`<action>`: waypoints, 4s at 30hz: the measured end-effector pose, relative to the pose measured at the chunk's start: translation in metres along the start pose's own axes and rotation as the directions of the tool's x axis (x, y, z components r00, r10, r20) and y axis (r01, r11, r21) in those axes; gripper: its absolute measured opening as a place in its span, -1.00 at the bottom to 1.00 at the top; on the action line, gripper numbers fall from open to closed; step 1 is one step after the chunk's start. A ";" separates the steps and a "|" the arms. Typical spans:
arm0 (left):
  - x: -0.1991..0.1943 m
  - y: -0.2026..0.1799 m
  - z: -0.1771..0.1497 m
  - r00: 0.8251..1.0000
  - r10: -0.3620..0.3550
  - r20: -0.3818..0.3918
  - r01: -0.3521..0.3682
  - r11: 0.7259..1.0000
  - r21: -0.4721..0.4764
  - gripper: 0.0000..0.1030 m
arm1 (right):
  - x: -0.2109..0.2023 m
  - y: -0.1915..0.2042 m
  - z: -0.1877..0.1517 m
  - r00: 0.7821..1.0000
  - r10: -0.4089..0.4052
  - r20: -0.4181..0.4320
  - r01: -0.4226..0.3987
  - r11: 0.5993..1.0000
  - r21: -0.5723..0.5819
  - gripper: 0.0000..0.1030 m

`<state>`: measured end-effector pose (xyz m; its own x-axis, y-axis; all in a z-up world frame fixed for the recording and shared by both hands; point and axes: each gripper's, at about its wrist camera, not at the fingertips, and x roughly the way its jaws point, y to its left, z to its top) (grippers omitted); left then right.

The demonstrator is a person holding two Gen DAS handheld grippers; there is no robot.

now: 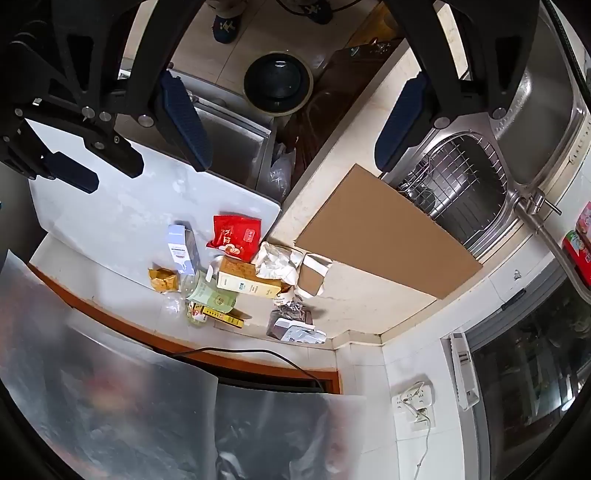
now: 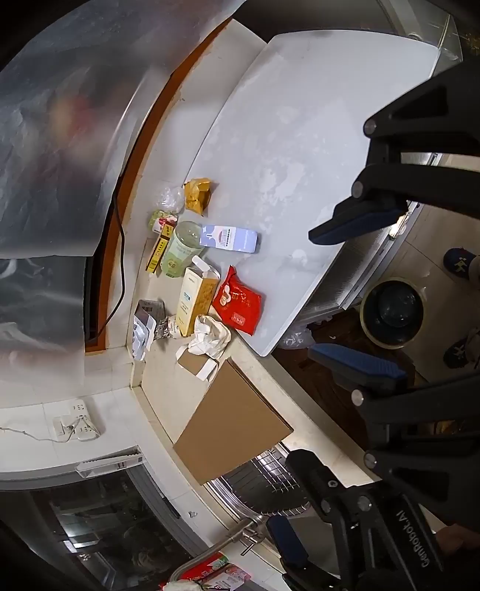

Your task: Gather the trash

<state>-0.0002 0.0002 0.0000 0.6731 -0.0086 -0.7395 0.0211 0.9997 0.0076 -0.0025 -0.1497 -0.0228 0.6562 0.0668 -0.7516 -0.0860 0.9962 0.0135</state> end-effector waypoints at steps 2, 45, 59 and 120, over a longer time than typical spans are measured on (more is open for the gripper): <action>0.000 0.000 0.000 1.000 -0.005 -0.005 0.005 1.000 0.001 0.72 | 0.001 -0.001 0.001 1.000 -0.001 0.006 0.001 1.000 0.000 0.09; -0.005 -0.009 0.009 0.998 -0.063 0.014 0.062 0.998 0.017 0.68 | -0.008 -0.008 0.008 1.000 0.000 0.028 -0.001 0.999 0.045 0.09; -0.009 -0.001 0.005 0.998 -0.060 0.012 0.060 0.998 0.021 0.68 | -0.010 -0.005 0.009 1.000 -0.002 0.028 0.000 0.999 0.042 0.09; 0.161 -0.067 0.081 0.974 -0.137 -0.183 0.129 0.990 -0.054 0.68 | 0.147 -0.115 0.095 0.975 0.168 -0.145 -0.152 0.982 0.114 0.09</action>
<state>0.1662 -0.0702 -0.0653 0.5174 -0.1416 -0.8440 0.0676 0.9899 -0.1246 0.1745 -0.2493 -0.0722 0.5168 0.2245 -0.8262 -0.0989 0.9742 0.2029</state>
